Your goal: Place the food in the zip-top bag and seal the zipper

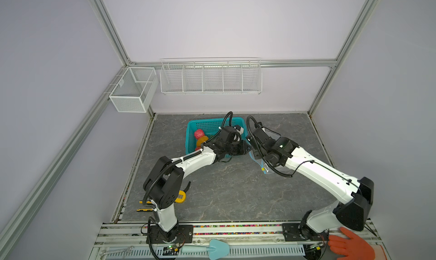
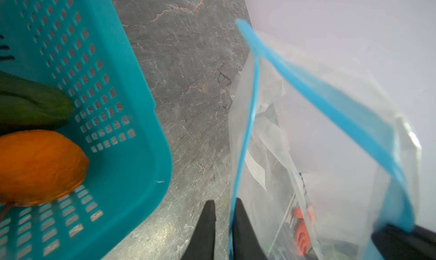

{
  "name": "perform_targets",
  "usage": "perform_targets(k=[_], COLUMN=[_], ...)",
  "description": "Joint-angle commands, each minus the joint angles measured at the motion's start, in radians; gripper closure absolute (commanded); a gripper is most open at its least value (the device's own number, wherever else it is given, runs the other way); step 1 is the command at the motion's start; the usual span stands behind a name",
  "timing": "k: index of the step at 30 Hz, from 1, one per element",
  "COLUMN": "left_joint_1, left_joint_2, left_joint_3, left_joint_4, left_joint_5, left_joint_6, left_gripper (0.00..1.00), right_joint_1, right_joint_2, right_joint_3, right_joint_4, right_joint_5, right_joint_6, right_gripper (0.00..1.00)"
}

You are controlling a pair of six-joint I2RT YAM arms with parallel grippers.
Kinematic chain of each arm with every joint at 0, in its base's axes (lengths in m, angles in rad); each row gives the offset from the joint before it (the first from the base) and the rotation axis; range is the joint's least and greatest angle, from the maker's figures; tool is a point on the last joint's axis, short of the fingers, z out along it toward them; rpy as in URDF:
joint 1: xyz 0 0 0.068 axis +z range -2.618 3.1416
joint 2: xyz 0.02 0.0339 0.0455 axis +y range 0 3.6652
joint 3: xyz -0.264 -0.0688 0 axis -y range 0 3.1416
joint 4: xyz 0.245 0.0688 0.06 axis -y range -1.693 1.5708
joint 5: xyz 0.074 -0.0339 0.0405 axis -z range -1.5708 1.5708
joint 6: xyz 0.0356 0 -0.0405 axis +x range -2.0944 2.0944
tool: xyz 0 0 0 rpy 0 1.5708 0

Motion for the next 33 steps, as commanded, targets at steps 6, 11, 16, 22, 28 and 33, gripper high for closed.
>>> perform_targets(k=[6,11,16,22,28,33], left_joint_1=[0.0,0.0,-0.001,0.001,0.004,0.012], left_joint_2=[-0.083,-0.093,-0.115,-0.115,-0.124,-0.136], left_joint_3=[-0.026,-0.031,-0.057,-0.051,-0.045,-0.041], left_joint_4=[-0.06,-0.06,-0.041,-0.069,-0.077,-0.092], left_joint_5=[-0.078,-0.07,-0.077,-0.084,-0.094,-0.109], left_joint_6=[0.064,0.066,0.074,0.103,0.118,0.134], left_gripper=[0.75,0.73,0.67,0.53,0.49,0.48], right_joint_1=[-0.005,-0.004,-0.003,-0.003,-0.005,-0.006], right_joint_2=[-0.037,-0.023,-0.009,0.007,0.008,0.003], right_joint_3=[-0.041,-0.027,-0.011,-0.016,-0.018,-0.017], right_joint_4=[0.027,0.04,0.03,0.043,0.049,0.047], right_joint_5=[-0.017,-0.04,-0.05,-0.066,-0.063,-0.063], right_joint_6=[0.005,0.012,0.01,0.015,0.016,0.019], right_gripper=[0.94,0.94,0.94,0.94,0.94,0.94])
